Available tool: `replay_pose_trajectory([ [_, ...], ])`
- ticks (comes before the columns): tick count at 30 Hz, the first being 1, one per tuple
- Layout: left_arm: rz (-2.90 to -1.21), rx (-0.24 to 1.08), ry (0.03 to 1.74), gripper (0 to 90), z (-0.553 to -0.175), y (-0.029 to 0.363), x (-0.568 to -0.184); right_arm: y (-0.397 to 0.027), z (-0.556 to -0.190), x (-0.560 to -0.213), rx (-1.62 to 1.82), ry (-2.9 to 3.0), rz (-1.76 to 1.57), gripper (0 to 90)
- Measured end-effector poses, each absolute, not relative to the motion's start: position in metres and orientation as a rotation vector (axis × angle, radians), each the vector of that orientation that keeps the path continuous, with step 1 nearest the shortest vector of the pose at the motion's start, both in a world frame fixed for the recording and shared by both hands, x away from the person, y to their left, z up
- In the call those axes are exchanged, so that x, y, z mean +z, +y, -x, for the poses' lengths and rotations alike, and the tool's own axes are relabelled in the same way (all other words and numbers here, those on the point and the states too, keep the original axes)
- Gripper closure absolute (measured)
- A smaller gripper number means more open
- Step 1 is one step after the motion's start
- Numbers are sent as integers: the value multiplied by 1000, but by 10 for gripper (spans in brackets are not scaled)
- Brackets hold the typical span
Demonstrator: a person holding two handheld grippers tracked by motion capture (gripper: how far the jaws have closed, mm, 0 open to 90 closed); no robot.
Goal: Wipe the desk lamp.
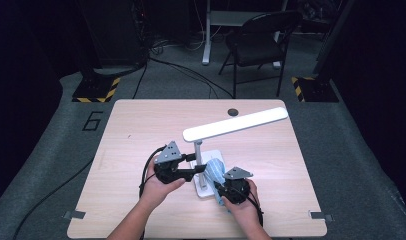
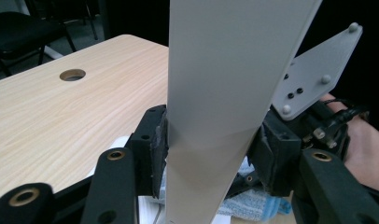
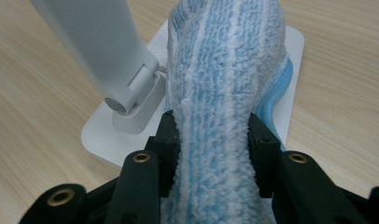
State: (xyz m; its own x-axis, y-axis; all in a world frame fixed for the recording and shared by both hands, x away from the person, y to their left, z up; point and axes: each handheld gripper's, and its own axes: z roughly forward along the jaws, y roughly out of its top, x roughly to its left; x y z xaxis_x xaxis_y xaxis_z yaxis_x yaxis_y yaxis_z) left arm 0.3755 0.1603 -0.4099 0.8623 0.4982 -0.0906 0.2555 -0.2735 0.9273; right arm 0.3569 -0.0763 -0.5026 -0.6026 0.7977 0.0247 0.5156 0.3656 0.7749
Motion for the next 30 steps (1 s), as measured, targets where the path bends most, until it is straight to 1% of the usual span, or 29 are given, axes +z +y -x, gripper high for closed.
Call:
replay_pose_trajectory([
  [3,-1857,256,555,455,-374,163,-407,-76,-357,-503,1097,2278,-1165,634],
  [9,-1858,275,544,449,-367,169,-400,-75,-357,-502,1084,2290,-1155,647],
  [12,-1873,271,541,484,-366,172,-399,-72,-355,-501,1088,2309,-1149,652],
  [14,-1876,265,543,537,-365,174,-400,-69,-354,-500,1093,2323,-1122,655],
  [17,-1899,252,531,577,-365,175,-401,-65,-352,-499,1096,2326,-1114,657],
  [30,-1910,250,519,632,-366,176,-405,-63,-353,-498,1143,2351,-1093,663],
])
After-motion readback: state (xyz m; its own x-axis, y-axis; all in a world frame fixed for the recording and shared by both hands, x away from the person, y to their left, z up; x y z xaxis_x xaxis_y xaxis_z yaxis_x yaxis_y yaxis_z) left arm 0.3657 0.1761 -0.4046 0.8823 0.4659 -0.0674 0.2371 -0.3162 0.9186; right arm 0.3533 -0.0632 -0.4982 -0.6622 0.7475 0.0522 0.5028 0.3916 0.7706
